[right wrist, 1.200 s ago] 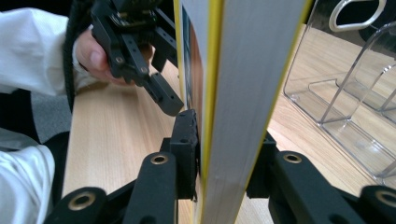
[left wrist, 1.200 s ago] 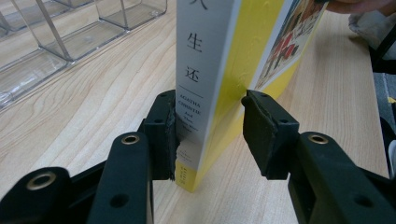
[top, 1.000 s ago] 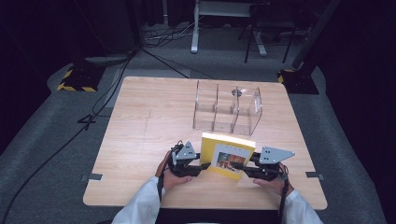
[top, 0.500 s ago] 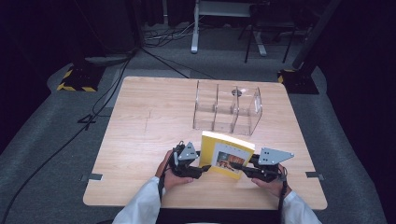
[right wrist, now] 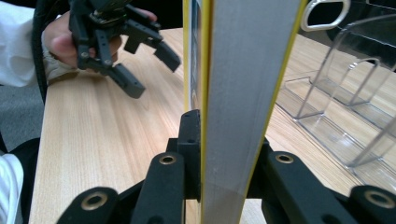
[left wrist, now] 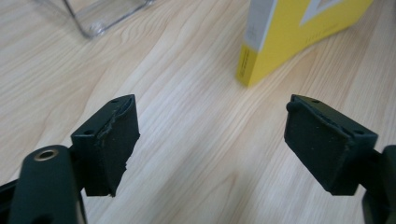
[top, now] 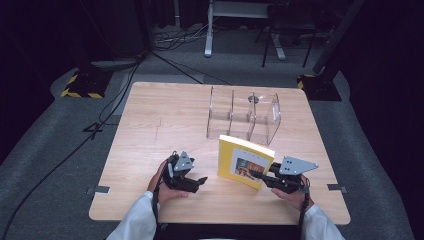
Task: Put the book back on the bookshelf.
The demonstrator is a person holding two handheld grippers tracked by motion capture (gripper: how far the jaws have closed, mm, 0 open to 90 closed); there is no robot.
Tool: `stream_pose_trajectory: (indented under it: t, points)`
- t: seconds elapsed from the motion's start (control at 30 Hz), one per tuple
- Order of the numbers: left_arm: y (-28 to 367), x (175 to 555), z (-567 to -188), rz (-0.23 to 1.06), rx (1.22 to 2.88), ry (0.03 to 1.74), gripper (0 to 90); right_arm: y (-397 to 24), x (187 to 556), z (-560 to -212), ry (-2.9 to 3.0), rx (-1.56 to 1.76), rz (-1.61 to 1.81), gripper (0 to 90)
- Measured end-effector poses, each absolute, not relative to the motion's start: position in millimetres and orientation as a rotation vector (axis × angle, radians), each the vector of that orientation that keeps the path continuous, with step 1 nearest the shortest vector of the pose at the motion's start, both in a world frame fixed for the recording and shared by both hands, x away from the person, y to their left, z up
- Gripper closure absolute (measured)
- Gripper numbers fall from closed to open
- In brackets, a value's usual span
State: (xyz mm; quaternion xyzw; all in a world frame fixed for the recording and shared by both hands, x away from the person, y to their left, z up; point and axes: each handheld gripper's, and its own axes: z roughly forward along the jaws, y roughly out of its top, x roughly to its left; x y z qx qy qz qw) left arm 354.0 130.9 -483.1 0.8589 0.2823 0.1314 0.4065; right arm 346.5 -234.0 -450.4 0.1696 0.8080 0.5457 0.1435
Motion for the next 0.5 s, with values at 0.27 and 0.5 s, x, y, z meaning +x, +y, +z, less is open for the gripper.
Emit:
stream_pose_trajectory:
  t: [0.27,0.5]
  points:
    - [152.3,347.3,-491.6,0.379,2.245,0.761,17.6,-242.2,349.9,-448.5,2.291,0.533,1.55,76.4]
    - [168.4,341.1,-496.4,0.404,2.258,0.813,17.6,-248.2,352.3,-447.6,2.265,0.567,1.536,76.4]
